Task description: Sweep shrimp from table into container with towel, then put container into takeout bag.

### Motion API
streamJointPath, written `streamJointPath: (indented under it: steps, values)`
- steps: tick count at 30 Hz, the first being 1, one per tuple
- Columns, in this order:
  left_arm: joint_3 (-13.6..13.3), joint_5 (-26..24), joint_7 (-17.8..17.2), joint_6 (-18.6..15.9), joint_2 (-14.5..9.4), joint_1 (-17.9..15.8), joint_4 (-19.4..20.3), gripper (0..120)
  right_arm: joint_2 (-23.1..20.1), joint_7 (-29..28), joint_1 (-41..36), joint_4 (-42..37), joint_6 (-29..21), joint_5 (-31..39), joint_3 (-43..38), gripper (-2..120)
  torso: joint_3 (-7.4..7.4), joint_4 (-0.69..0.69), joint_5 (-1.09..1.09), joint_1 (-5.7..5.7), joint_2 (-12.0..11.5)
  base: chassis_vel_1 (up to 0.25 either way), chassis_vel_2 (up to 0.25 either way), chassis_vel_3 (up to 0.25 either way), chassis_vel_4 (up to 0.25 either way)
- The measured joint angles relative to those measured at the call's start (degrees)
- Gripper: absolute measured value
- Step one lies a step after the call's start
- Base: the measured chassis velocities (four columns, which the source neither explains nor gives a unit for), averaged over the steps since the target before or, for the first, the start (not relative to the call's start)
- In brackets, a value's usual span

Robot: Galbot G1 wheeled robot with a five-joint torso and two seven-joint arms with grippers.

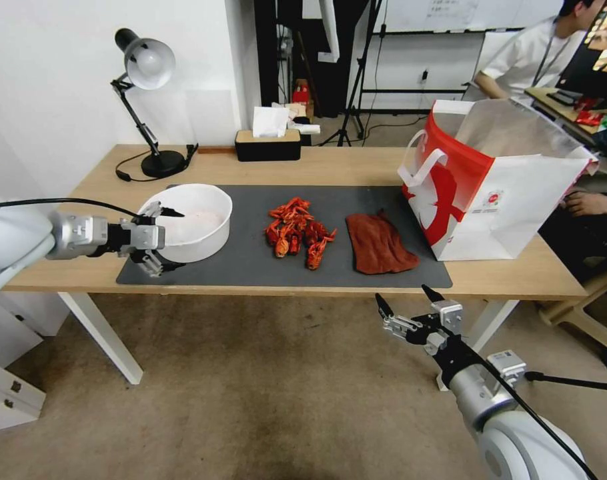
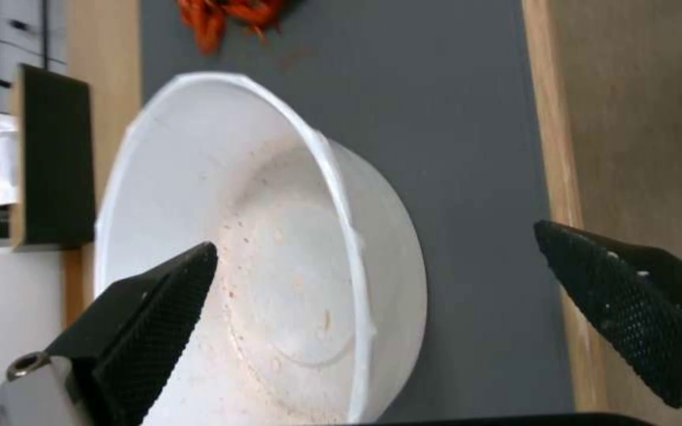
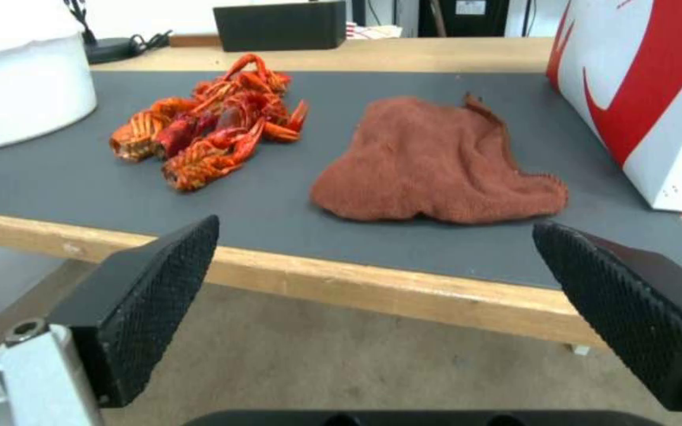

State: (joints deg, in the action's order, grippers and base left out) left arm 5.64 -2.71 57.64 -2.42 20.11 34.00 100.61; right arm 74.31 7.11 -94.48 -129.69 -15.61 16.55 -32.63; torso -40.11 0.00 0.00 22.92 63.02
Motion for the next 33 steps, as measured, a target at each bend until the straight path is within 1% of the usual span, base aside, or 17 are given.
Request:
streamJointPath:
  steps: [1,4,5,6,7,8,9,10,14,19,22,24,26,27,29,30,33]
  values:
    - [-1.43,0.72,0.67,0.08,0.28,-1.52,-0.36,100,0.12,0.01,-0.01,0.08,0.00,-0.16,0.00,100,0.00,0.00,0.00,0.00,0.00,0.000,0.000,0.000,0.000]
    - [-2.45,0.97,0.94,0.08,0.48,-2.60,-0.63,100,0.19,0.01,-0.02,0.13,0.00,-0.29,-0.01,100,0.00,0.00,0.00,0.00,0.00,0.000,0.000,0.000,0.000]
    - [-5.02,1.45,1.47,0.09,0.87,-5.11,-1.36,100,0.33,0.01,-0.02,0.23,0.00,-0.45,0.00,100,0.00,0.00,0.01,0.00,0.00,0.000,0.000,0.000,0.000]
    - [-10.55,2.57,3.03,0.12,1.92,-10.57,-3.74,100,0.48,0.03,-0.01,0.36,0.00,-0.78,0.01,100,0.00,0.00,0.00,0.00,0.00,0.000,0.000,0.000,0.000]
    - [-10.55,2.57,3.03,0.12,1.92,-10.57,-3.74,100,0.48,0.03,-0.01,0.36,0.00,-0.78,0.01,100,0.00,0.00,0.00,0.00,0.00,0.000,0.000,0.000,0.000]
    - [-14.05,3.25,4.25,0.22,3.01,-14.28,-5.86,100,0.53,0.03,-0.08,0.54,0.00,-0.92,0.01,100,0.00,-0.01,0.02,0.00,0.00,0.000,0.000,0.000,0.000]
    - [-15.42,3.53,4.58,0.23,3.72,-15.81,-6.97,100,0.54,0.03,-0.23,0.66,0.00,-1.03,-0.02,100,0.00,0.00,0.00,0.00,0.01,0.000,0.000,0.000,0.000]
    - [-15.42,3.53,4.58,0.23,3.72,-15.81,-6.97,100,0.54,0.03,-0.23,0.66,0.00,-1.03,-0.02,100,0.00,0.00,0.00,0.00,0.01,0.000,0.000,0.000,0.000]
    - [-18.91,4.99,6.86,0.50,5.67,-19.63,-9.25,100,0.47,0.07,-1.03,0.91,0.00,-1.16,-0.58,100,0.00,-0.01,0.00,0.00,0.01,0.000,0.000,0.000,0.000]
    - [-20.71,6.51,8.07,0.80,6.57,-21.30,-9.78,96,0.46,0.07,-1.16,0.94,0.00,-1.16,-0.83,100,0.01,0.00,0.00,-0.01,0.01,0.000,0.000,0.000,0.000]
    - [-22.89,7.35,8.12,0.99,7.23,-23.02,-10.30,82,0.48,0.07,-1.20,0.97,0.00,-1.19,-0.83,100,0.01,0.00,0.01,-0.01,0.01,0.000,0.000,0.000,0.000]
    - [-23.66,7.58,8.19,1.14,7.35,-23.64,-10.43,79,0.47,0.06,-1.22,0.98,0.00,-1.21,-0.82,100,0.00,0.00,0.00,0.00,0.00,0.000,0.000,0.000,0.000]
    - [-25.03,8.02,8.35,1.53,7.63,-24.81,-10.86,67,0.46,-0.04,-1.30,1.02,0.00,-1.22,-0.78,100,0.00,0.00,0.01,-0.01,0.01,0.000,0.000,0.000,0.000]
    - [-25.03,8.02,8.35,1.53,7.63,-24.81,-10.86,67,0.46,-0.04,-1.30,1.02,0.00,-1.22,-0.78,100,0.00,0.00,0.01,-0.01,0.01,0.000,0.000,0.000,0.000]
    - [-25.80,8.14,8.48,1.74,7.87,-25.54,-11.46,57,0.48,-0.10,-1.41,1.15,0.00,-1.28,-0.69,100,0.00,-0.01,0.00,-0.01,0.01,0.000,0.000,0.000,0.000]
    - [-25.80,8.14,8.48,1.74,7.87,-25.54,-11.46,57,0.48,-0.10,-1.41,1.15,0.00,-1.28,-0.69,100,0.00,-0.01,0.00,-0.01,0.01,0.000,0.000,0.000,0.000]
    - [-26.99,8.27,8.62,2.15,7.91,-26.43,-12.35,43,0.60,-0.14,-1.43,1.20,0.00,-1.39,-0.52,100,0.00,0.00,0.00,0.00,0.00,0.000,0.000,0.000,0.000]
